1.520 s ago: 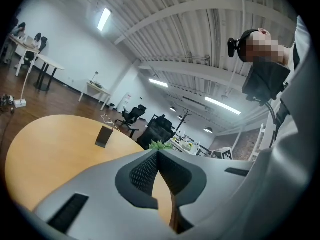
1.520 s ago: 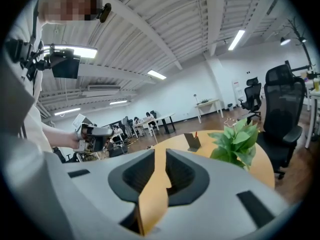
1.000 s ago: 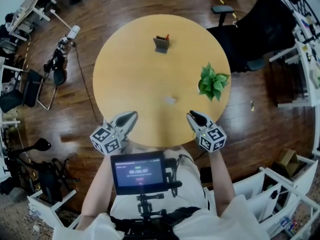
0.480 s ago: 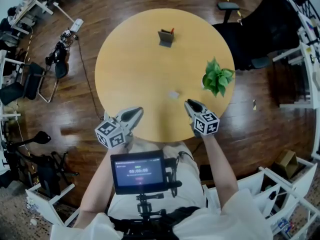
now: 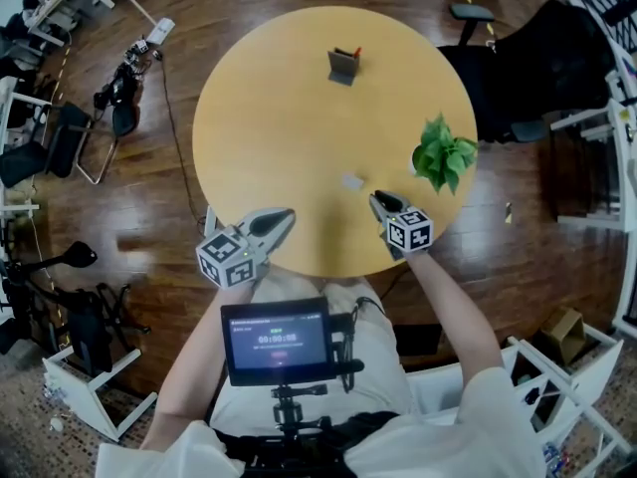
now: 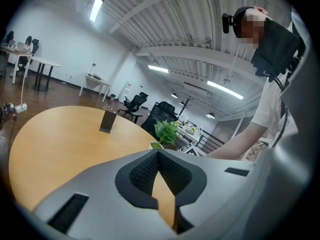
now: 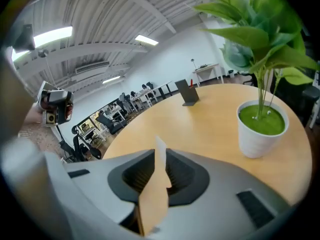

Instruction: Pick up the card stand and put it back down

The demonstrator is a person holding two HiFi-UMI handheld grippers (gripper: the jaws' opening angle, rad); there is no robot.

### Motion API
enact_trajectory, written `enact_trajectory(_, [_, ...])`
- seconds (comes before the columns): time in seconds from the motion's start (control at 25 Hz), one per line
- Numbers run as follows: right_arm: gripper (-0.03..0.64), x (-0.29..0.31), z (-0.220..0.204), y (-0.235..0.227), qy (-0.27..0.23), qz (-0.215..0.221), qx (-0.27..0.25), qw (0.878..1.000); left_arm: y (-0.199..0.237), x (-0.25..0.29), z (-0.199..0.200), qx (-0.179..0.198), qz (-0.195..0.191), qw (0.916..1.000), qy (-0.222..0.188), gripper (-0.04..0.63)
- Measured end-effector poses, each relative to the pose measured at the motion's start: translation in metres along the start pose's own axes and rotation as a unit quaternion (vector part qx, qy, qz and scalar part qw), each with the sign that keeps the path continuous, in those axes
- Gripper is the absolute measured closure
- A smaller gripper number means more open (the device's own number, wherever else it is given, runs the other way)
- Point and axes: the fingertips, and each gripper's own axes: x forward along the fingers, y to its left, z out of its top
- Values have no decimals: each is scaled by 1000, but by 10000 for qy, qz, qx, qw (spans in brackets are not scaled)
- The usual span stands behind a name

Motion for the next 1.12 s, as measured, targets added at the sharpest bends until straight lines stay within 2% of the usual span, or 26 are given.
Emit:
enact_trajectory(0.28, [541, 24, -28, -25, 463, -92, -116, 9988, 3, 9, 1, 6, -68, 9999, -120, 595])
enact_trajectory(0.48, [541, 33, -27, -24, 464, 63, -268, 9985, 7, 10, 2, -3, -36, 9999, -110, 595])
enact_trajectory(0.64, [541, 42, -34, -21, 649, 196, -483, 9965, 10, 9, -3, -54, -45, 10000, -36, 580])
enact_trajectory(1.12, [525, 56, -29, -22, 776, 195, -609, 9949, 18, 5, -9, -92, -82, 9999, 17, 578])
